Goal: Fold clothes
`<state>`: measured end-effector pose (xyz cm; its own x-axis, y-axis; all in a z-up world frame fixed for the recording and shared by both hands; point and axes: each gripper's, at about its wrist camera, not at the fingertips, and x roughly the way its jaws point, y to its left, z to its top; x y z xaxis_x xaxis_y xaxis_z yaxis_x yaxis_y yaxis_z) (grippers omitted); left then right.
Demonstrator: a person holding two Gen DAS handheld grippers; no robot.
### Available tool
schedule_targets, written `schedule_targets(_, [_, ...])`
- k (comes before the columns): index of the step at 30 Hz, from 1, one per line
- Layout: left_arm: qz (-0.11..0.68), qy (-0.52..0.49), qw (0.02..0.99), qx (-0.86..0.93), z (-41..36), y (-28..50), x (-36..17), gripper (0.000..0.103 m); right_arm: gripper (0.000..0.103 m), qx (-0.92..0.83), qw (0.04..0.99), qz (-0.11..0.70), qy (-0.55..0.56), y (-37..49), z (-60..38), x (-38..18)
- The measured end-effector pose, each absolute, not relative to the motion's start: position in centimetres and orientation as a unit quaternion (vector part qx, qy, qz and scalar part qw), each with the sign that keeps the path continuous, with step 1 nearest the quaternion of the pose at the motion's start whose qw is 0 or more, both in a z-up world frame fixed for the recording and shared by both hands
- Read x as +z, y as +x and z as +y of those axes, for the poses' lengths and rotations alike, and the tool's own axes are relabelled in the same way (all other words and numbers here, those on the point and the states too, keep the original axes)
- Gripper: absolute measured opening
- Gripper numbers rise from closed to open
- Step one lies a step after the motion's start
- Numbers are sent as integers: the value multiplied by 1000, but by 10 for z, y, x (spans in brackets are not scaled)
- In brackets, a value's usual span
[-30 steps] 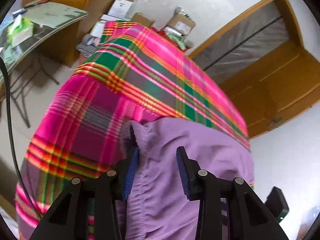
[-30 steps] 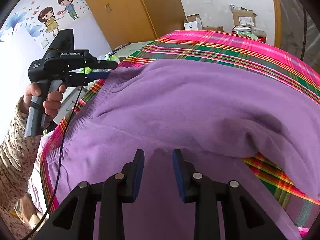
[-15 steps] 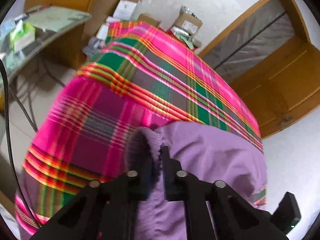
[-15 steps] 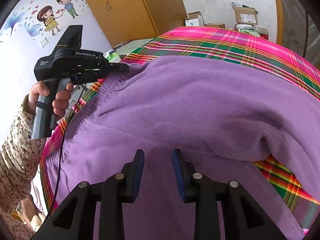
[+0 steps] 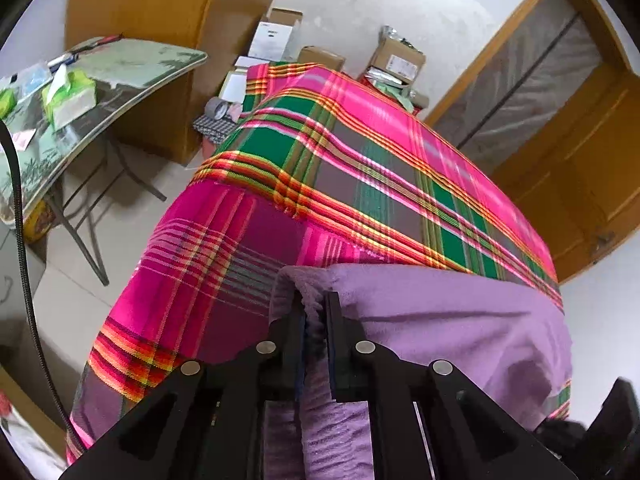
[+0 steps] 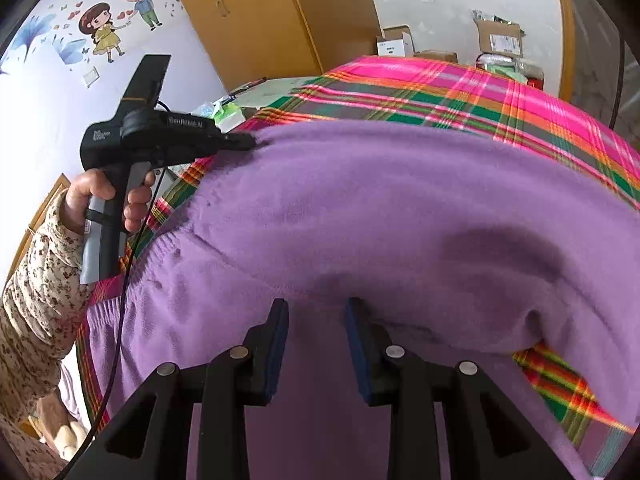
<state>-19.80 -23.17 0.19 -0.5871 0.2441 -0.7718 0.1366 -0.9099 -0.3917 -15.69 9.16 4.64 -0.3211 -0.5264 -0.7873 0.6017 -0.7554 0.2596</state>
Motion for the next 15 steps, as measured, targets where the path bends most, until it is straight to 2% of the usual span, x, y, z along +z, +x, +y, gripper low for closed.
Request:
schedule_targets(2, [-186, -457, 30, 870, -227, -196, 6, 24, 30, -815, 347, 49, 461, -159, 93, 52])
schedule_targets(5, [-162, -456, 32, 874, -224, -192, 14, 33, 30, -822, 345, 58, 449, -164, 97, 64])
schedule_targets(8, [-137, -449, 28, 883, -220, -189, 25, 39, 30, -831, 341, 67, 433, -173, 102, 79])
schedule_targets(12, [-94, -445, 33, 890, -209, -191, 40, 41, 30, -842, 336, 80, 413, -194, 106, 94])
schedule_targets(15, [-58, -450, 53, 889, -197, -198, 45, 42, 37, -846, 333, 98, 404, -216, 106, 101])
